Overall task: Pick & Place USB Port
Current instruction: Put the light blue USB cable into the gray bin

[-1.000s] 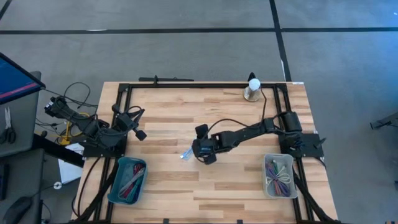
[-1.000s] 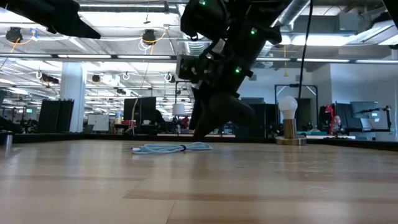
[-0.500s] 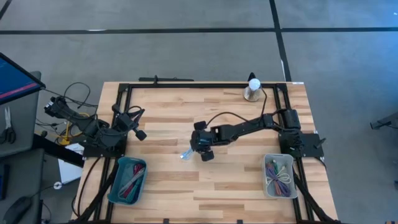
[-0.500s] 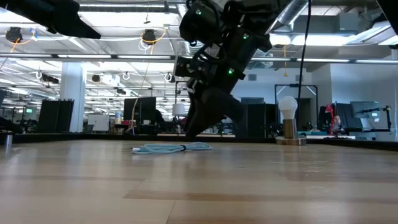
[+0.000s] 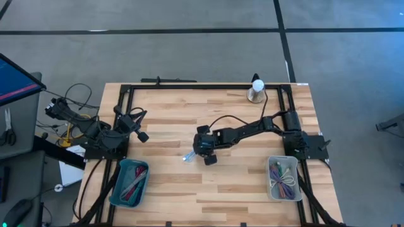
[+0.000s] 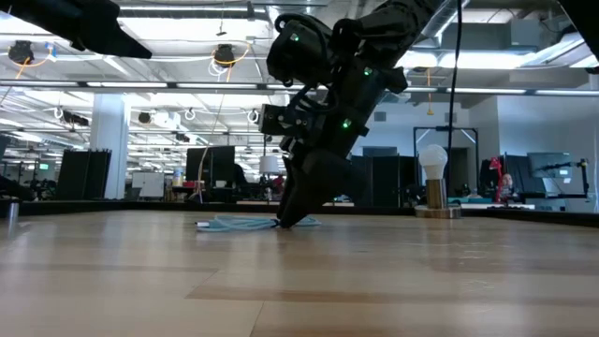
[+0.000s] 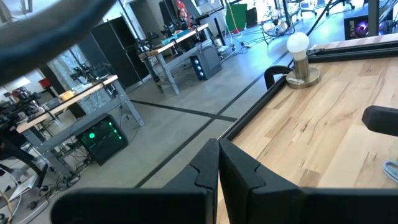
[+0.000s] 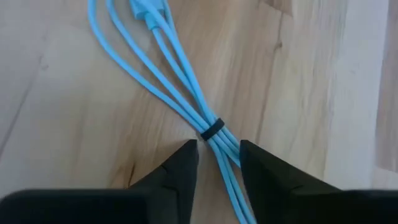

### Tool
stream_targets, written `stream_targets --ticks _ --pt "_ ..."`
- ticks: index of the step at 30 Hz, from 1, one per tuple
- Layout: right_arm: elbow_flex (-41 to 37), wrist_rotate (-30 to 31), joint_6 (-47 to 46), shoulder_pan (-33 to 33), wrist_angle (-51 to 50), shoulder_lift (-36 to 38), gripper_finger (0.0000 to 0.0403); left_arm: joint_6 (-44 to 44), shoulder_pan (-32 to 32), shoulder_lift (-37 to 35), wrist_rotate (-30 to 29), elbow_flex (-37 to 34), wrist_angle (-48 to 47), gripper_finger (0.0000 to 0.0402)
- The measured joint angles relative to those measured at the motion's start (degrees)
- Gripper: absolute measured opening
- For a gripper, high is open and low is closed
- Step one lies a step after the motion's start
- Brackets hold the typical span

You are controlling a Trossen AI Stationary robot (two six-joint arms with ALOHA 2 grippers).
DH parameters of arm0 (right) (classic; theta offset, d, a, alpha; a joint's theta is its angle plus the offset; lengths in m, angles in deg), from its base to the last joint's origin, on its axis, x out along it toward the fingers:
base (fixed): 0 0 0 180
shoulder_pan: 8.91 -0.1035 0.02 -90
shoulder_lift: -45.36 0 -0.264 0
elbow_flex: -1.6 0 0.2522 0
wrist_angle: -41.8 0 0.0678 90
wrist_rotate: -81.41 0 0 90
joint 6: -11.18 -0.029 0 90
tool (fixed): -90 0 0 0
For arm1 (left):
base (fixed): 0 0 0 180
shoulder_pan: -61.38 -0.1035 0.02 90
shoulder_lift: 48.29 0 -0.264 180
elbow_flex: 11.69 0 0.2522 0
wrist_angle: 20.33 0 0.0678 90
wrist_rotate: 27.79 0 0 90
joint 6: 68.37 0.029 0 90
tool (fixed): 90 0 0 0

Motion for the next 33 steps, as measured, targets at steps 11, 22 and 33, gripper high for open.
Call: stream_targets --ticks 11,22,33 --pt "0.00 0.17 -0.86 -0.02 0.80 0.23 0.0012 -0.02 0.00 -0.02 0.00 -0.01 0.00 0.0012" --pt "-0.30 -0.04 -2.85 -0.44 -0.50 6.72 0.0000 -0.01 0.00 -0.02 0.00 0.00 0.00 0.0012" --pt "-0.22 1.39 -11.40 -1.22 -12.98 19.14 0.0000 -0.02 0.00 -0.02 0.00 0.01 0.00 0.0012"
